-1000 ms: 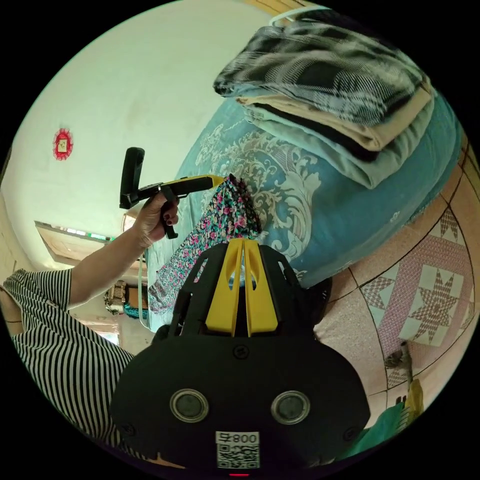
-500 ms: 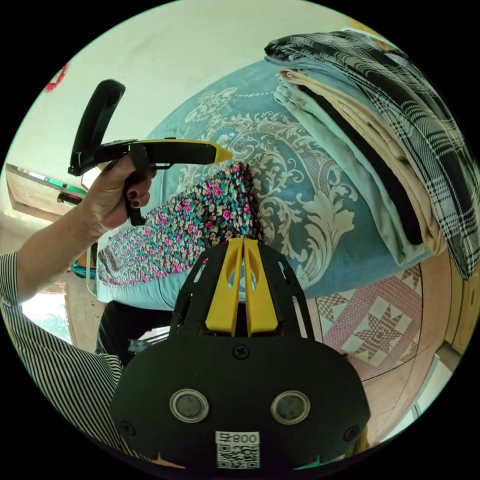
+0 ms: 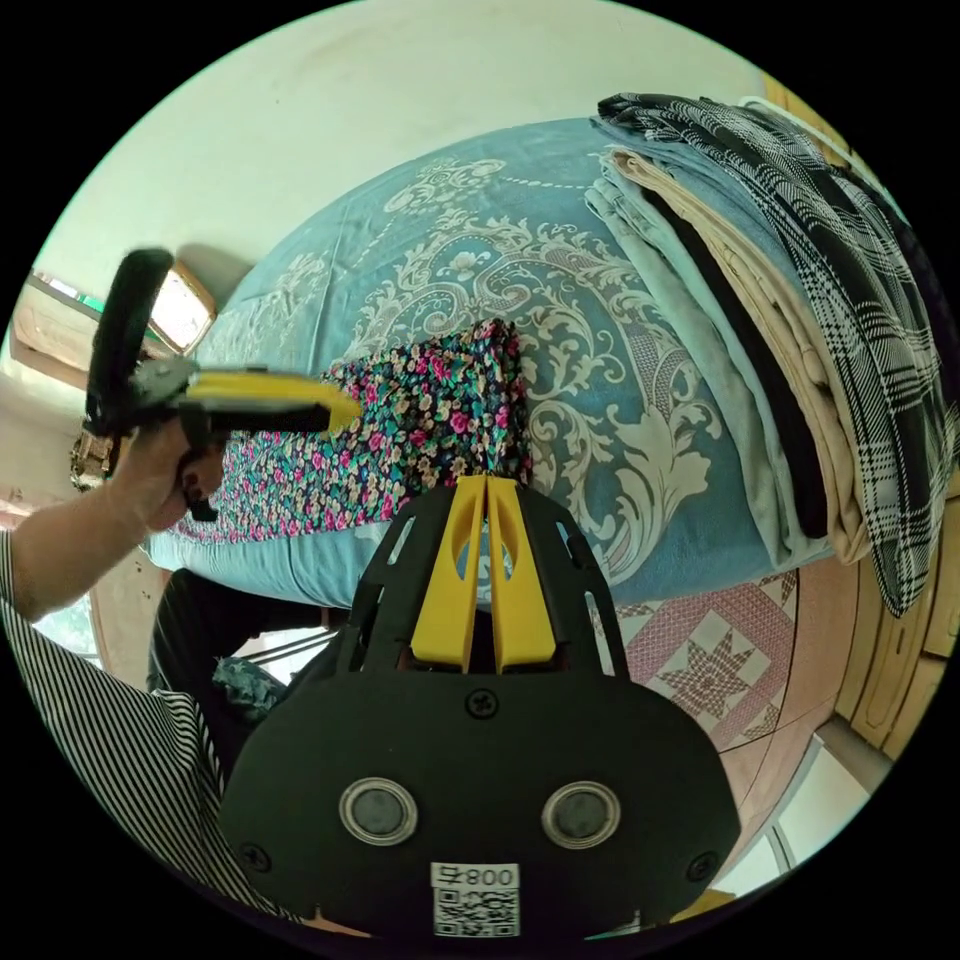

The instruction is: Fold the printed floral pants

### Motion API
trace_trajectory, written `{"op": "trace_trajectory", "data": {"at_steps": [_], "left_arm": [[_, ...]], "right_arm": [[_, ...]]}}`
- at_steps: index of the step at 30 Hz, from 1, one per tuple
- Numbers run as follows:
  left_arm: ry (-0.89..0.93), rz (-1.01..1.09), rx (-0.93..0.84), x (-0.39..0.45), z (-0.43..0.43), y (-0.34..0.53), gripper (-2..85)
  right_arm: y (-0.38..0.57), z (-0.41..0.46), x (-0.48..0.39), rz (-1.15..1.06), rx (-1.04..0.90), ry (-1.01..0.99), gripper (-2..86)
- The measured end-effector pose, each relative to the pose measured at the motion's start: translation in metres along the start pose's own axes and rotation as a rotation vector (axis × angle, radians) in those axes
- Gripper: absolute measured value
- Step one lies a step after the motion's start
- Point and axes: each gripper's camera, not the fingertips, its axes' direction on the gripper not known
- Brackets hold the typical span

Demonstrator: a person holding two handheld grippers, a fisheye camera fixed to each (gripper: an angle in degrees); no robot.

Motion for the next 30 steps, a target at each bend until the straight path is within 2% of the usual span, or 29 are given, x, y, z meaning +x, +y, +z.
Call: {"op": "trace_trajectory", "data": {"at_steps": [4, 8, 11, 15, 17, 19, 25, 30], "left_arm": [[0.050, -0.121, 0.164, -0.047, -0.053, 0.092, 0.2], [-0.053, -0.302, 0.267, -0.102, -0.101, 0.195, 0.3], [-0.115, -0.521, 0.346, -0.159, -0.131, 0.287, 0.5], [-0.210, -0.827, 0.394, -0.231, -0.153, 0.398, 0.4], [-0.196, -0.920, 0.334, -0.256, -0.148, 0.433, 0.3], [-0.096, -0.897, 0.380, -0.273, -0.147, 0.471, 0.2], [-0.063, -0.850, 0.386, -0.294, -0.157, 0.530, 0.3], [-0.089, -0.802, 0.367, -0.311, -0.175, 0.552, 0.9]], "right_arm": [[-0.021, 0.022, -0.004, 0.060, -0.047, -0.075, 0.0], [-0.031, 0.027, -0.008, 0.138, -0.003, -0.114, 0.1], [-0.038, 0.030, -0.023, 0.172, 0.036, -0.089, 0.1], [-0.061, 0.055, -0.081, 0.071, 0.036, -0.170, 0.3], [-0.078, 0.078, -0.123, -0.030, 0.000, -0.231, 0.4], [-0.105, 0.114, -0.193, -0.203, -0.064, -0.295, 0.9], [-0.169, 0.210, -0.363, -0.567, -0.175, -0.411, 3.2], [-0.202, 0.302, -0.455, -0.731, -0.254, -0.293, 4.3]]}}
